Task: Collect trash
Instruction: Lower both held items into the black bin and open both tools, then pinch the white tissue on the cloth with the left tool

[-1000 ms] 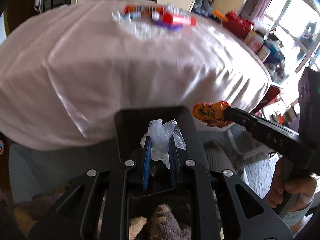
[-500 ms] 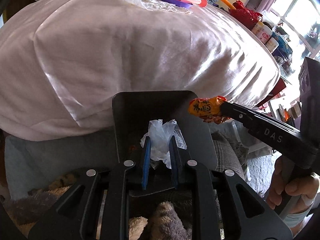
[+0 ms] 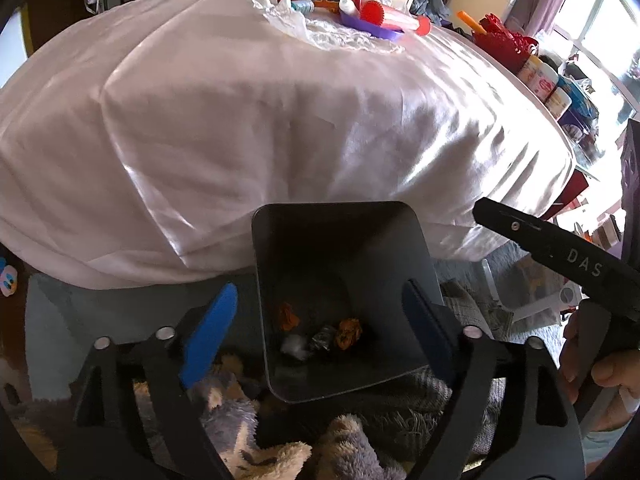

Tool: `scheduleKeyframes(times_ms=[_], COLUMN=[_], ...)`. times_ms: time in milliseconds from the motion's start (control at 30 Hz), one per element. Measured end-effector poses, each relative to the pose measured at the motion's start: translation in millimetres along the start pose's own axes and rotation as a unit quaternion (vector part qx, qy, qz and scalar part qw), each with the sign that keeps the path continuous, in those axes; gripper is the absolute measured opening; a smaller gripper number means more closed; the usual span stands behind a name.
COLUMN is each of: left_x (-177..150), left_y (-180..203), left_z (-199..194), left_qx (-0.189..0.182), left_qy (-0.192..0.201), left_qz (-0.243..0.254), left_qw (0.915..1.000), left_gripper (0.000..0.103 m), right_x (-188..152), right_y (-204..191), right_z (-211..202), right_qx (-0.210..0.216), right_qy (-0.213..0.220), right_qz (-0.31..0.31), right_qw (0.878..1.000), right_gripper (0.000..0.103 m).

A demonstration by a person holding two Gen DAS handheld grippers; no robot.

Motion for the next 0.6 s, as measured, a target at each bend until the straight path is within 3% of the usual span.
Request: scheduleKeyframes(times_ms=[300,600], left_x=[19,77], left_y=[-1,-16], left_z=[-26,-74], left_qx=[-0.011,0.030], left_qy=[0.024,0.081], left_qz=[-0.007,0.021], left_qw=[0.9996,0.9960], left_gripper=[0.087,0.088], right_x=[24,74], right_y=[4,-1], right_z=[-20,-37], right_qx=[0.003,0.002], right_qy=[0.034,0.087], right_qz=[0.005,-0.004], right_qw=[0.999,0.996], right_gripper=[0.073,0.073])
Point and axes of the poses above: each gripper's, at about its wrist camera, not at the fingertips, and z roughly the way its jaws point, y to its right, x to its top, the point moved 4 cm from there along z, roughly the way its jaws point, and after that the axes turned 6 degrees about -x, right-handed, at the moved point
